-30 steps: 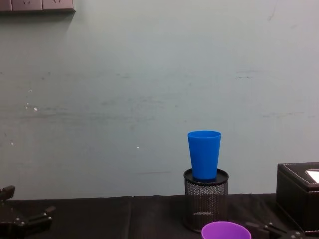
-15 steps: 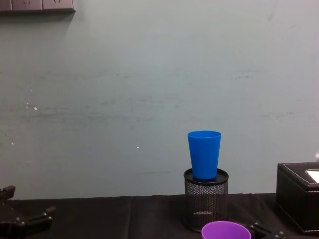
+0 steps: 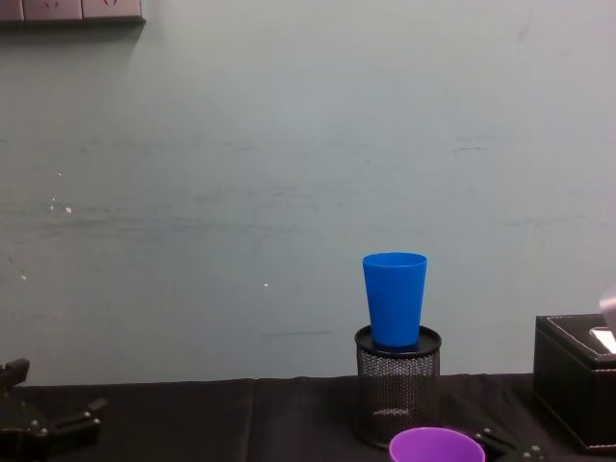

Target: Pick up one cup with a gripper and tap it against the other cup.

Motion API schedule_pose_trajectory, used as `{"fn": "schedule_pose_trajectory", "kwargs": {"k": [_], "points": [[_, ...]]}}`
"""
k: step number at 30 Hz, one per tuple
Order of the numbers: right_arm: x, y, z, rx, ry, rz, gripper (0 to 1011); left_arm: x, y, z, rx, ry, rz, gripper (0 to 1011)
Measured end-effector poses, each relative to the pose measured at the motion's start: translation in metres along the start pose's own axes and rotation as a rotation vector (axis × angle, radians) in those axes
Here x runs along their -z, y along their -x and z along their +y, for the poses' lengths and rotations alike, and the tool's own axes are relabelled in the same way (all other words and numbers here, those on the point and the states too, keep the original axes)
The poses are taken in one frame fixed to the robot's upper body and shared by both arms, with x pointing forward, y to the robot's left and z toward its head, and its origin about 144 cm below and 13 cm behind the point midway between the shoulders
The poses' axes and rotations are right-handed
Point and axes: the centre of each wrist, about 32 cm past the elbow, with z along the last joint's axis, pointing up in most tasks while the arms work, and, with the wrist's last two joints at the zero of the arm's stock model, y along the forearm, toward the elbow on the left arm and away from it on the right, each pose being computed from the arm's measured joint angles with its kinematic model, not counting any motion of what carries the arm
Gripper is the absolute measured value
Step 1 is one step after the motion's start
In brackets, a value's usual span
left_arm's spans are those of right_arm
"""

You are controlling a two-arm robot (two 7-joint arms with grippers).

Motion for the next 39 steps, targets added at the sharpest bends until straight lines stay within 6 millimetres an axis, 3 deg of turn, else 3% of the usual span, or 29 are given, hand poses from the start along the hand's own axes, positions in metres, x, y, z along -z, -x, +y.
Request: {"fn": "schedule_pose_trajectory", "kwargs": {"k": [8, 19, 29, 39], "points": [[0.000, 0.000, -0.001, 0.000, 0.002, 0.002, 805, 0.000, 0.000, 0.000, 0.000, 0.000, 0.000, 1000], [-0.005, 0.000, -0.001, -0.003, 0.002, -0.005, 739, 0.000, 0.000, 0.000, 0.000, 0.000, 0.000, 1000], [-0.058, -0.011, -0.007, -0.024, -0.016, -0.018, 723, 0.000, 0.000, 0.000, 0.000, 0.000, 0.000, 1000], [-0.096, -0.018, -0.009, -0.038, -0.025, 0.001, 723, 0.000, 0.000, 0.000, 0.000, 0.000, 0.000, 1000]]}}
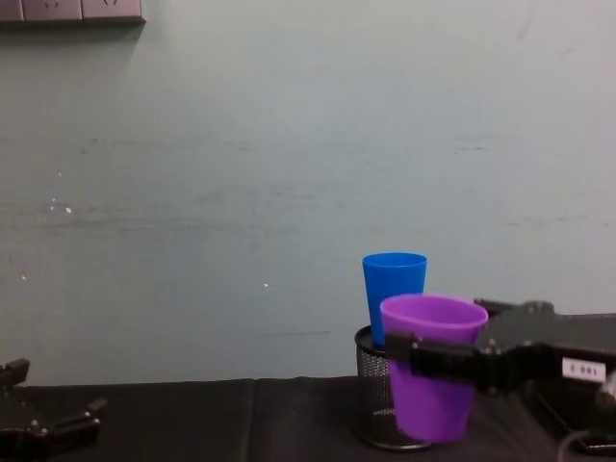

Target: Pick up one cup with a gripper and tap it against the other cup.

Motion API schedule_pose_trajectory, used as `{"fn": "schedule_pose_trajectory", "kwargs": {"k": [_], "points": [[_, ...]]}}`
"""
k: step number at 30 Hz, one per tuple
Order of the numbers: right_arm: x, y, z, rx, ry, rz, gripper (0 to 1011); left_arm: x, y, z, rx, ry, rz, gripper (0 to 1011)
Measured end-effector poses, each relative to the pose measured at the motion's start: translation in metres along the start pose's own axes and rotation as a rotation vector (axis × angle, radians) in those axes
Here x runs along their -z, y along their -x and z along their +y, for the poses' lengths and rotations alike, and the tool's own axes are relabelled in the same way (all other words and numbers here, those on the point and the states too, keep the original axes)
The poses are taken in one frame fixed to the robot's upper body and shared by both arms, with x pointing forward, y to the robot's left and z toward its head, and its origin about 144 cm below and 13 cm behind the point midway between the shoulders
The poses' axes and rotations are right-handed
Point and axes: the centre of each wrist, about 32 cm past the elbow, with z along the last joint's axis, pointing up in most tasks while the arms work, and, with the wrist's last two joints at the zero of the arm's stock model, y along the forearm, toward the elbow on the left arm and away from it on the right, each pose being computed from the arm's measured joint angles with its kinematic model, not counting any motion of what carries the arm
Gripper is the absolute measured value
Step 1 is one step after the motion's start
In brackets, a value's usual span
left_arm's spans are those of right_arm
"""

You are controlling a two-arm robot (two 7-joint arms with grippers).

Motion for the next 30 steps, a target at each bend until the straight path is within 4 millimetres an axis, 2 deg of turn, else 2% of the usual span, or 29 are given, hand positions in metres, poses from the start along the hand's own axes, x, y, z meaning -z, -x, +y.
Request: {"fn": "schedule_pose_trajectory", "kwargs": {"k": [10, 30], "points": [[-0.013, -0.002, 0.000, -0.006, -0.008, -0.001, 723, 0.000, 0.000, 0.000, 0.000, 0.000, 0.000, 1000], [-0.012, -0.001, 0.000, -0.004, -0.006, 0.000, 723, 0.000, 0.000, 0.000, 0.000, 0.000, 0.000, 1000]]}}
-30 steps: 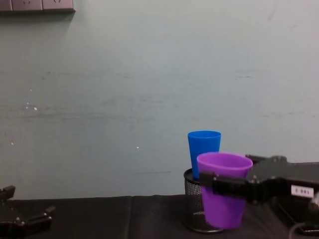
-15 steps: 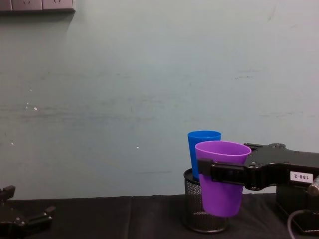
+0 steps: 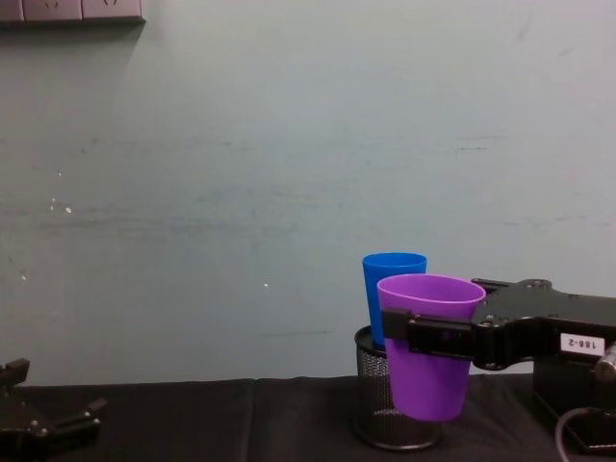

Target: Pick up one cup with a gripper and tap it against the other cup.

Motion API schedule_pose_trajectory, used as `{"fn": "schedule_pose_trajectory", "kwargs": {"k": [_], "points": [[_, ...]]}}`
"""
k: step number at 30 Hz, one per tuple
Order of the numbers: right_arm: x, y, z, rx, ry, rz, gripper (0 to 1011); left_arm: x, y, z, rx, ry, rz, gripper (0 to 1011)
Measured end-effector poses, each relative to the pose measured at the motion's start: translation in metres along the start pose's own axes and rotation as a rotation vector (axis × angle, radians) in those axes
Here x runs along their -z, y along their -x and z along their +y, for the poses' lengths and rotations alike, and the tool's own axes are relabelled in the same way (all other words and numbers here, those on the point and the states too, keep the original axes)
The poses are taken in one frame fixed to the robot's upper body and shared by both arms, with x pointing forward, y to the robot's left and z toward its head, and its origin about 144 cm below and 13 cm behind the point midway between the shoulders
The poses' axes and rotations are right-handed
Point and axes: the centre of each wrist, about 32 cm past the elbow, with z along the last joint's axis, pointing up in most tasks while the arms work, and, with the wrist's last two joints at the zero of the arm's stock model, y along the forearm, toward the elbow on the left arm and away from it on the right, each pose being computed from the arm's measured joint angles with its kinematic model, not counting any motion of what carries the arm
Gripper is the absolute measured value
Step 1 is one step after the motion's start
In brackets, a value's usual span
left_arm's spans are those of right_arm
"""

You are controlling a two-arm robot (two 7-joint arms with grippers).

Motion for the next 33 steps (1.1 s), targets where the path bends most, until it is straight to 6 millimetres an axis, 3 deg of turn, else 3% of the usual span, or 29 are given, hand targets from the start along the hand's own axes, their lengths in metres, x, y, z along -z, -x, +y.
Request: {"fn": "schedule_pose_trajectory", "kwargs": {"k": [33], "points": [[0.0003, 0.0000, -0.0001, 0.001, 0.000, -0.001, 723, 0.0000, 0.0000, 0.0000, 0.000, 0.000, 0.000, 1000]]}}
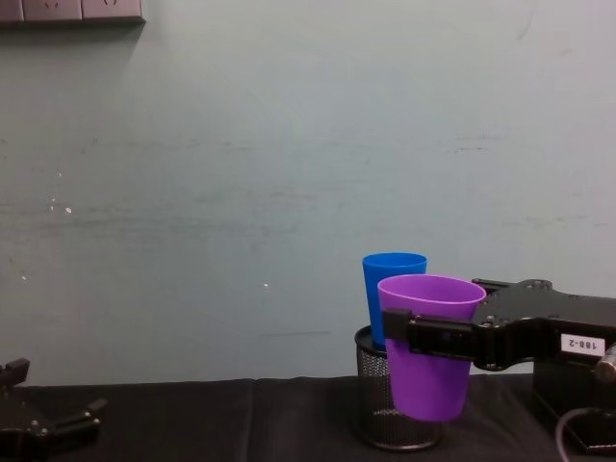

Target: Pick up one cup with a gripper and tap it against the other cup.

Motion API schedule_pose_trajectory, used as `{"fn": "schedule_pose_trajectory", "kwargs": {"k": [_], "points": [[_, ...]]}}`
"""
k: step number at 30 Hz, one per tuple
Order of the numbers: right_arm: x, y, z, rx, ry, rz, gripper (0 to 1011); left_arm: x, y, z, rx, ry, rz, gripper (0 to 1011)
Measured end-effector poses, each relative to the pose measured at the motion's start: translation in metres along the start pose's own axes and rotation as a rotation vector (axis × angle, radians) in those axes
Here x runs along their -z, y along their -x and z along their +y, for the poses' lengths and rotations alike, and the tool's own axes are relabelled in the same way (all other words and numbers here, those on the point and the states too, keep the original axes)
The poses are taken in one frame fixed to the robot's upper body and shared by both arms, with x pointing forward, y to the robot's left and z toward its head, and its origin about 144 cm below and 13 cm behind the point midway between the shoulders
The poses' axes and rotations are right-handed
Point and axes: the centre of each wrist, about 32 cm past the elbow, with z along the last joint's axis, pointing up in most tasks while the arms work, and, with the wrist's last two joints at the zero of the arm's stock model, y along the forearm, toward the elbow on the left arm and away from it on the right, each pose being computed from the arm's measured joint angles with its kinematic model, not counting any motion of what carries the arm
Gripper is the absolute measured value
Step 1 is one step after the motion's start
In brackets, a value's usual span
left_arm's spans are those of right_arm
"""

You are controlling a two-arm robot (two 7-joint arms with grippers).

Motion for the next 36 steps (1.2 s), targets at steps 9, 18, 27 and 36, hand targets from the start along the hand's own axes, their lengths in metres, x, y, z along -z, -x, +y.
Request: {"fn": "schedule_pose_trajectory", "kwargs": {"k": [9, 18, 27, 36], "points": [[0.0000, 0.0000, 0.0000, 0.000, 0.000, 0.000, 723, 0.0000, 0.0000, 0.0000, 0.000, 0.000, 0.000, 1000], [0.0000, 0.0000, 0.0000, 0.000, 0.000, 0.000, 723, 0.0000, 0.0000, 0.0000, 0.000, 0.000, 0.000, 1000], [0.0000, 0.0000, 0.0000, 0.000, 0.000, 0.000, 723, 0.0000, 0.0000, 0.0000, 0.000, 0.000, 0.000, 1000], [0.0000, 0.0000, 0.0000, 0.000, 0.000, 0.000, 723, 0.0000, 0.0000, 0.0000, 0.000, 0.000, 0.000, 1000]]}}
